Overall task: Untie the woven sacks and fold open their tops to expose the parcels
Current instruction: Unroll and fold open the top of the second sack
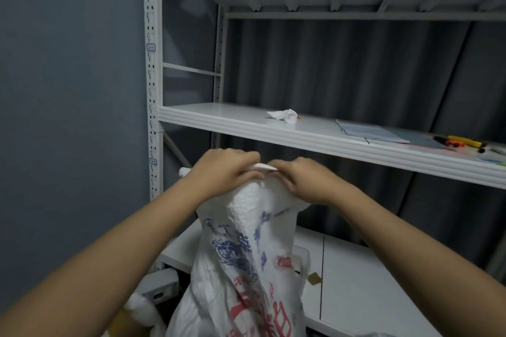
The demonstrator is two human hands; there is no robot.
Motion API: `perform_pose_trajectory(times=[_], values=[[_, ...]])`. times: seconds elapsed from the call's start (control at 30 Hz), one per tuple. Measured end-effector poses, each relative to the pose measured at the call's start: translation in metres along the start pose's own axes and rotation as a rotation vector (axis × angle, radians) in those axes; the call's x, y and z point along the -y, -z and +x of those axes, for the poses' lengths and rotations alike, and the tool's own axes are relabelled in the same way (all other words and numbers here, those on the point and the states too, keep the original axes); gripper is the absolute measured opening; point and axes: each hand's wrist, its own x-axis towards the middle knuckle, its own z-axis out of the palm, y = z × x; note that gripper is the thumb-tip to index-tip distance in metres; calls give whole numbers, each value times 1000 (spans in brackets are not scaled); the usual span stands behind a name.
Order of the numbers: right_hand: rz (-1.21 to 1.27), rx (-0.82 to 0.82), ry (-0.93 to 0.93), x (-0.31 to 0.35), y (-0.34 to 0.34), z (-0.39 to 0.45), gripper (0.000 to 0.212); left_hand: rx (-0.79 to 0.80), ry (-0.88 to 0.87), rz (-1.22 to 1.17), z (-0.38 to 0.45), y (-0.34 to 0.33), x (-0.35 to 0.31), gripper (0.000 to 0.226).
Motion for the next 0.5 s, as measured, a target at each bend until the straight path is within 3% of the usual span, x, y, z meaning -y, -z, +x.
perform_pose_trajectory(times=[0.03,0.1,0.13,0.23,0.27,0.4,0.47,0.5], values=[[-204,-42,-34,-5,-1,-1,34,136,97,-152,1,7,2,33],[-251,-128,-58,-12,-2,-5,39,321,192,-371,3,12,8,31],[-134,-124,-55,-11,0,-6,34,310,149,-309,2,12,6,26],[356,-60,26,-5,1,-5,17,-12,-72,69,-2,-4,0,11],[345,-71,26,-5,1,-6,13,-49,-95,64,-2,-5,-1,16],[-133,-257,-30,-18,0,-13,20,342,146,-252,3,12,6,30],[-33,-194,-23,-16,4,-17,24,349,144,-70,2,13,4,23],[99,-134,6,-13,5,-16,26,264,99,85,2,9,1,20]])
